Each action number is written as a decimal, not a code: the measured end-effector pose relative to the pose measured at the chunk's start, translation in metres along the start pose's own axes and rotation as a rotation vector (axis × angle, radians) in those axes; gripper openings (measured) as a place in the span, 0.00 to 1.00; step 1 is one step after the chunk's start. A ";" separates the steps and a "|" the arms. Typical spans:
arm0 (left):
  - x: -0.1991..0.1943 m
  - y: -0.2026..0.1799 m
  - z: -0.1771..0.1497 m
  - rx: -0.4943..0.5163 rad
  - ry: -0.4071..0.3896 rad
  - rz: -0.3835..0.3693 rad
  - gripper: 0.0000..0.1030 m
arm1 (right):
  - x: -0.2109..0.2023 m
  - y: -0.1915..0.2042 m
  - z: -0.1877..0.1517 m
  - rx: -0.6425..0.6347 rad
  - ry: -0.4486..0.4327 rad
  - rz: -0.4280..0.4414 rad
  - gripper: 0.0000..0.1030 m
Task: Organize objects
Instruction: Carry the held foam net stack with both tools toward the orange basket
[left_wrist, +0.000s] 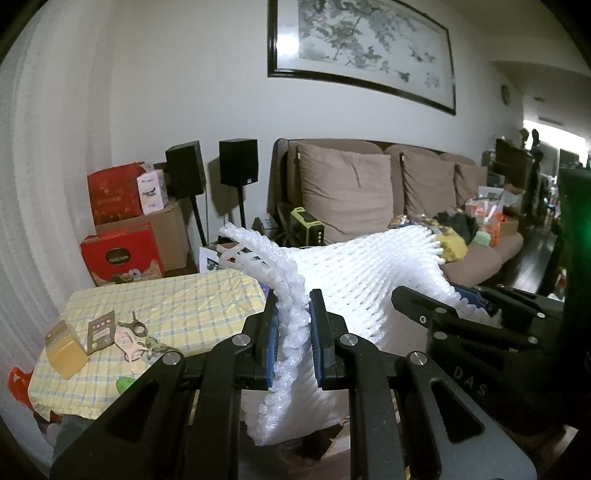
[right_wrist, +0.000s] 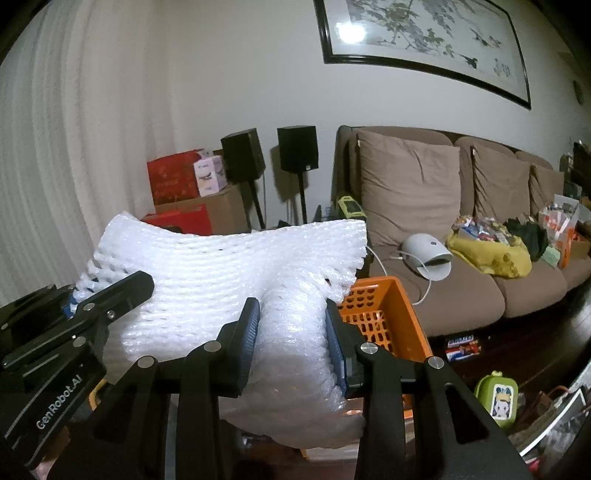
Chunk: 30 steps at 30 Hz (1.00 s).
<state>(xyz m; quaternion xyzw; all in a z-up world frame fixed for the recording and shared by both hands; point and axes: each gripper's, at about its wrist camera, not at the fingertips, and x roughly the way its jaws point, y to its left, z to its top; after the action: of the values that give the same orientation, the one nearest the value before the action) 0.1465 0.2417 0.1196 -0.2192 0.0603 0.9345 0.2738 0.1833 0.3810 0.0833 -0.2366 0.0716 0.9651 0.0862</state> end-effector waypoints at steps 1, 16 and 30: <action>0.001 -0.002 0.001 0.001 0.000 -0.003 0.14 | -0.001 -0.002 0.001 0.003 -0.002 -0.001 0.33; 0.007 -0.021 0.007 0.013 -0.008 -0.024 0.13 | -0.004 -0.019 0.004 0.034 -0.011 -0.032 0.33; 0.023 -0.037 0.001 0.030 0.008 -0.045 0.13 | -0.002 -0.032 0.001 0.059 -0.004 -0.071 0.33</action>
<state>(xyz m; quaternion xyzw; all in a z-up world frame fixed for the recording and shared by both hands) 0.1488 0.2842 0.1110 -0.2204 0.0705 0.9262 0.2976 0.1912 0.4117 0.0825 -0.2342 0.0913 0.9595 0.1274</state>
